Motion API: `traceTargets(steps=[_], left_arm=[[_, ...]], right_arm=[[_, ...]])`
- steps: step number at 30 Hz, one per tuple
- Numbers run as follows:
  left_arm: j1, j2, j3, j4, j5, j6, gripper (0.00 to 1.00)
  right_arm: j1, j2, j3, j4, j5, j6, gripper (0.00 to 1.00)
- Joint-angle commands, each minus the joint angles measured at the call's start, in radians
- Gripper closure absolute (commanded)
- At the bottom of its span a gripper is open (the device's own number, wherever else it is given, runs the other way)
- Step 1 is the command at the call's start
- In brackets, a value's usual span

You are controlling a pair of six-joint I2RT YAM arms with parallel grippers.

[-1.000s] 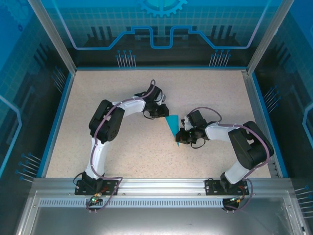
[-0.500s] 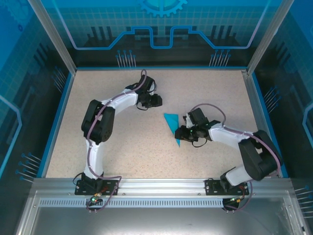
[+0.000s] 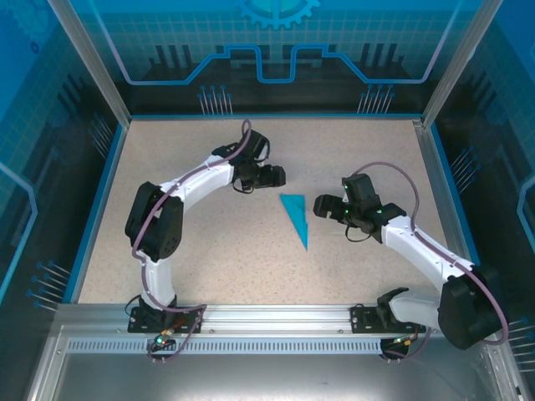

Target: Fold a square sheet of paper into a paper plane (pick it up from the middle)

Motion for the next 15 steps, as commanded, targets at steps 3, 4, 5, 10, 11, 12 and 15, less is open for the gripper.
traceTargets(steps=[3, 4, 5, 10, 11, 12, 15], left_arm=[[-0.114, 0.033, 0.025, -0.123, -0.122, -0.072, 0.12], [-0.134, 0.045, 0.035, -0.134, -0.129, -0.091, 0.12], [-0.151, 0.059, 0.047, -0.145, -0.134, -0.112, 0.11], [-0.222, 0.132, 0.137, -0.235, -0.170, -0.179, 0.15], [-0.232, 0.145, 0.154, -0.247, -0.168, -0.189, 0.17], [-0.239, 0.156, 0.163, -0.254, -0.165, -0.198, 0.18], [-0.251, 0.188, 0.191, -0.260, -0.134, -0.225, 0.23]], right_arm=[[-0.084, -0.019, -0.039, -0.075, 0.110, -0.068, 0.01], [-0.100, -0.018, -0.049, -0.068, 0.108, -0.076, 0.00], [-0.118, -0.018, -0.059, -0.062, 0.109, -0.078, 0.01], [-0.184, -0.021, -0.115, -0.020, 0.058, -0.095, 0.01], [-0.196, -0.021, -0.124, -0.016, 0.049, -0.099, 0.01], [-0.203, -0.023, -0.129, -0.013, 0.044, -0.101, 0.01], [-0.219, -0.029, -0.145, -0.006, 0.029, -0.104, 0.01]])
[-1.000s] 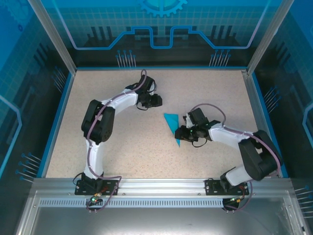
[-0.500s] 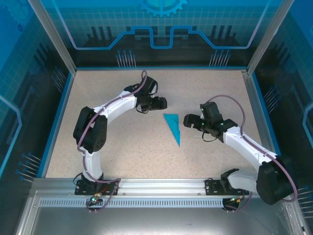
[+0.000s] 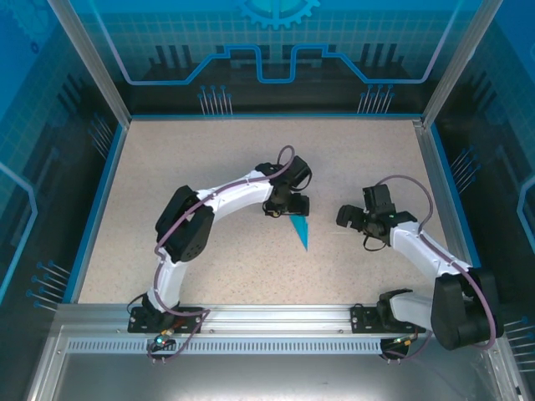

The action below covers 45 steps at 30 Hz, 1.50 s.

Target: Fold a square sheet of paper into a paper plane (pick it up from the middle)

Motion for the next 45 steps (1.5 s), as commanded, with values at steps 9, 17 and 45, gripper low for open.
traceTargets(steps=[9, 17, 45], left_arm=[[-0.007, 0.129, 0.162, -0.118, 0.053, -0.053, 0.31], [-0.007, 0.098, 0.125, -0.120, 0.047, -0.058, 0.54], [0.112, -0.236, -0.235, 0.290, 0.311, 0.020, 1.00]], right_arm=[[-0.032, -0.038, -0.035, 0.034, -0.037, -0.019, 0.01], [-0.036, -0.040, -0.035, 0.033, -0.048, -0.019, 0.00], [-0.035, -0.053, 0.002, 0.068, -0.279, 0.029, 0.01]])
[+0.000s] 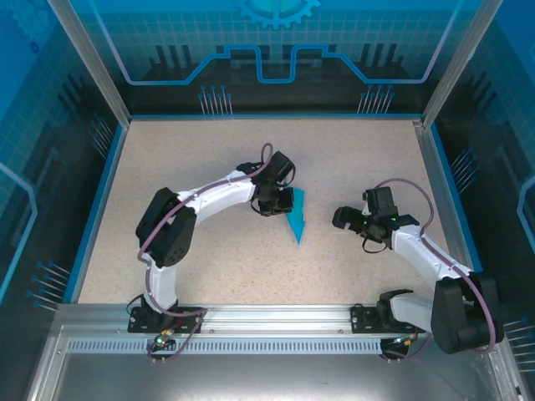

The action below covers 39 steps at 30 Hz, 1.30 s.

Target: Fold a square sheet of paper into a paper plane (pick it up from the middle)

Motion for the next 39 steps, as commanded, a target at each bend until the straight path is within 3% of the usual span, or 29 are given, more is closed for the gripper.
traceTargets(steps=[1, 7, 14, 23, 39], left_arm=[[0.039, -0.081, -0.065, 0.181, 0.166, 0.084, 1.00], [0.095, -0.091, -0.210, 0.477, 0.398, 0.061, 1.00], [0.117, -0.024, -0.309, 0.671, 0.479, 0.001, 1.00], [0.132, 0.068, -0.357, 0.771, 0.505, -0.047, 1.00], [0.138, 0.106, -0.356, 0.663, 0.419, -0.013, 1.00]], right_arm=[[-0.018, -0.036, 0.023, 0.048, -0.129, 0.033, 0.01], [0.012, -0.102, -0.008, 0.151, -0.217, 0.116, 0.02], [0.123, -0.159, -0.014, 0.213, -0.178, 0.160, 0.05], [0.244, -0.012, 0.009, 0.336, -0.193, 0.207, 0.17], [0.312, 0.290, 0.133, 0.378, -0.170, 0.217, 0.28]])
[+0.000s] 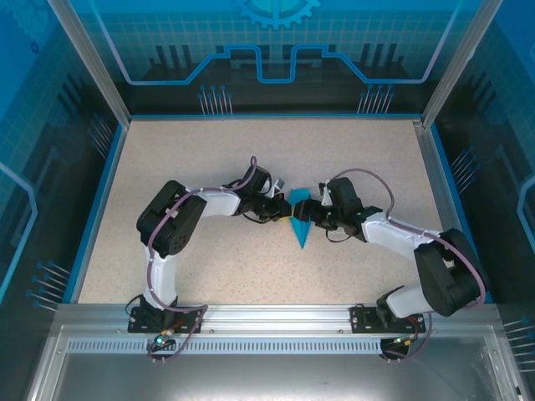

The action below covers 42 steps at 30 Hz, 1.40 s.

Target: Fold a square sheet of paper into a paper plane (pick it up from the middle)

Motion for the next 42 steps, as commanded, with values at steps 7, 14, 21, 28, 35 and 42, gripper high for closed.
traceTargets(steps=[7, 14, 21, 28, 35, 42], left_arm=[[0.012, 0.015, -0.002, -0.055, -0.036, 0.028, 1.00], [0.012, 0.002, 0.001, -0.103, -0.063, 0.065, 0.90], [0.011, 0.013, 0.002, -0.124, -0.075, 0.075, 0.91], [0.012, 0.015, -0.001, -0.118, -0.074, 0.071, 0.91], [0.011, 0.015, -0.003, -0.112, -0.067, 0.065, 0.91], [0.012, 0.015, -0.007, -0.105, -0.065, 0.062, 0.91]], right_arm=[[0.016, 0.095, 0.069, -0.002, 0.012, -0.005, 0.30], [0.019, 0.151, 0.099, -0.026, 0.015, -0.007, 0.30], [0.042, 0.185, 0.116, -0.059, 0.015, -0.021, 0.31], [0.097, 0.151, 0.116, -0.127, 0.083, 0.002, 0.31], [0.142, 0.125, 0.121, -0.190, 0.175, 0.056, 0.32], [0.183, 0.156, 0.153, -0.210, 0.207, 0.079, 0.36]])
